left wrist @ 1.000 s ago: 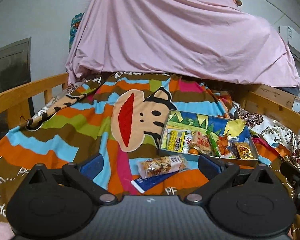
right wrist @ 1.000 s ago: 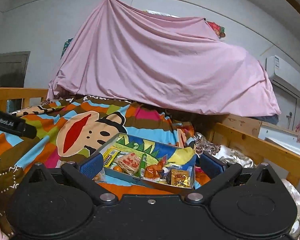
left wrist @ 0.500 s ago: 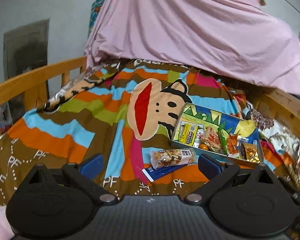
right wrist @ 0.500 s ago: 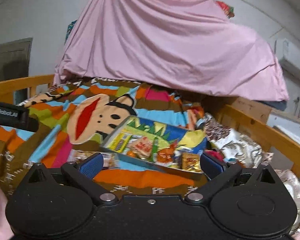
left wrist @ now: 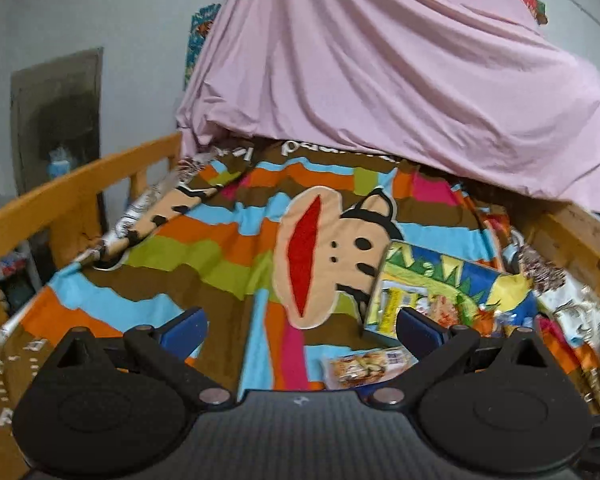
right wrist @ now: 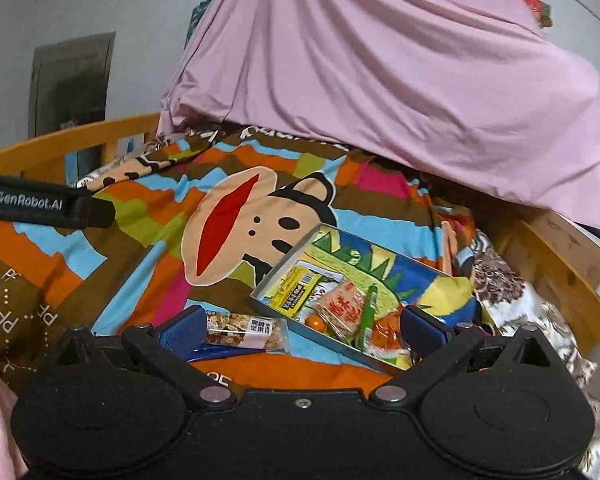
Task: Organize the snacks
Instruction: 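Move the right tool down toward the nut bar beside the tray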
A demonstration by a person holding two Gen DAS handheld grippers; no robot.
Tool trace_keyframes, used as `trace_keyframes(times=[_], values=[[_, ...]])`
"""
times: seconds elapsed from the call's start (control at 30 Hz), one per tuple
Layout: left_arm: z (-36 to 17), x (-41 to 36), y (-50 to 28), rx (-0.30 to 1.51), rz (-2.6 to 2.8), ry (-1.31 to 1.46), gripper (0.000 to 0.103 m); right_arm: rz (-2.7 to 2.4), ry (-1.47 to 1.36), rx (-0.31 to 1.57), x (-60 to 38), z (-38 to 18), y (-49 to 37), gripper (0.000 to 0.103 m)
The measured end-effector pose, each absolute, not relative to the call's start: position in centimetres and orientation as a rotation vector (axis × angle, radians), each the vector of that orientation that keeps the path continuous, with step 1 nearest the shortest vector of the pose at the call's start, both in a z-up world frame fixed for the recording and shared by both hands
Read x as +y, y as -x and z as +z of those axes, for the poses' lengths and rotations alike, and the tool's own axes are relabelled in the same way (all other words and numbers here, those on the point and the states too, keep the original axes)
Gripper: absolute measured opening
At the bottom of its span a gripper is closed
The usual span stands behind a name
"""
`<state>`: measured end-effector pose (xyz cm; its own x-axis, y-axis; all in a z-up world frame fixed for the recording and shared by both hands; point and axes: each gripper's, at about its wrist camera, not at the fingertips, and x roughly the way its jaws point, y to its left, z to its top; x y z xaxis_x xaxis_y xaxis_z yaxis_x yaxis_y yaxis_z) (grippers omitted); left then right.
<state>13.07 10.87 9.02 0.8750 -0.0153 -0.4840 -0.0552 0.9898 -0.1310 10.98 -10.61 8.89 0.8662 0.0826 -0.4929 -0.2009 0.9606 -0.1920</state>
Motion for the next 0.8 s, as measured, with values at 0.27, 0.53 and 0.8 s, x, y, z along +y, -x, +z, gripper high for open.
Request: trace_keyframes(times=[0.27,0.53,0.8], values=[[6.5,10.9,-16.3,0.598,0.059,0.087,0.103,0.191,0.225,0.503,-10.2,7.0,-15.2,0.102],[5.6,10.0,-18.0,0.661,0.112,-0.009,0.103,0.221,0.15,0.492,-11.4,2.4,-17.7,0.102],[3.4,7.7,-22.1,0.759,0.067,-0.089,0.103,0.267,0.202,0.523,-12.1,-1.3,-18.7,0.102]])
